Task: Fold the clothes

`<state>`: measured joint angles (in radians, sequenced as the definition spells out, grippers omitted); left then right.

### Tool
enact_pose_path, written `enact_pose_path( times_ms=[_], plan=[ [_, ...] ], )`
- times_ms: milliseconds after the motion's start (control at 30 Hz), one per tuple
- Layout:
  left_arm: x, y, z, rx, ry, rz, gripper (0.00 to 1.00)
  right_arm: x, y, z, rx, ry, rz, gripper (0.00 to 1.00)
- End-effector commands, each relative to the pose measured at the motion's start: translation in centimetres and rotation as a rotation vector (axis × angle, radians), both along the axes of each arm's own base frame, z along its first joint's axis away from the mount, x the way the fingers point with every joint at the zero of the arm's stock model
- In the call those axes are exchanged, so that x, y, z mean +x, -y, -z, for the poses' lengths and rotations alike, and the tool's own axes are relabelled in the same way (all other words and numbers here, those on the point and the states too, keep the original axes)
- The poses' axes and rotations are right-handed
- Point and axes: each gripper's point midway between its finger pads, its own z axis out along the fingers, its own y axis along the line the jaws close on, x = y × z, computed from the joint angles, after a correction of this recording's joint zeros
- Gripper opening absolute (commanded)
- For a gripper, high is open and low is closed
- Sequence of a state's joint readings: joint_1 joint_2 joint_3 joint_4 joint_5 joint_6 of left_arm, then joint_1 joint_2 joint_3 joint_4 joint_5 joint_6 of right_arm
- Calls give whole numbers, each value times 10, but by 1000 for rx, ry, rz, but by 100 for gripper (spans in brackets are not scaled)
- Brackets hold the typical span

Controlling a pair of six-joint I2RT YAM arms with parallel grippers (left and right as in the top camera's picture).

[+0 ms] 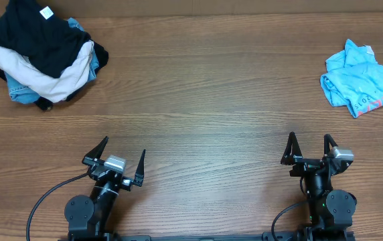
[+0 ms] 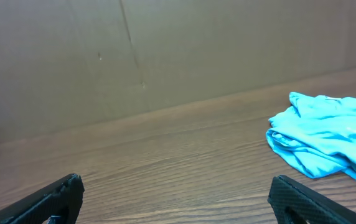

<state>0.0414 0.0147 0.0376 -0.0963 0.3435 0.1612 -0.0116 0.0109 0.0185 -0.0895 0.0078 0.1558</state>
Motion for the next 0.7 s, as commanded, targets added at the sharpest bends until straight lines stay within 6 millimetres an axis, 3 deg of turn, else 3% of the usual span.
enact_pose_path(
  times_ms=[0,333,400,500,567,667],
  plan=[
    [1,-3,3,18,9,-14,100,0,0,2,-7,3,1,100],
    [1,-3,3,18,9,-15,100,0,-1,2,0,5,-3,100],
    [1,-3,3,18,9,-14,100,-1,-23,-12,112,51,-130,100],
    [1,-3,3,18,9,-15,100,-4,-38,-13,217,41,-222,100],
    [1,-3,3,18,9,-14,100,-14,-60,-45,196,159,-370,100],
    [1,-3,3,18,9,-15,100,-25,-60,-89,92,293,-371,100]
  ],
)
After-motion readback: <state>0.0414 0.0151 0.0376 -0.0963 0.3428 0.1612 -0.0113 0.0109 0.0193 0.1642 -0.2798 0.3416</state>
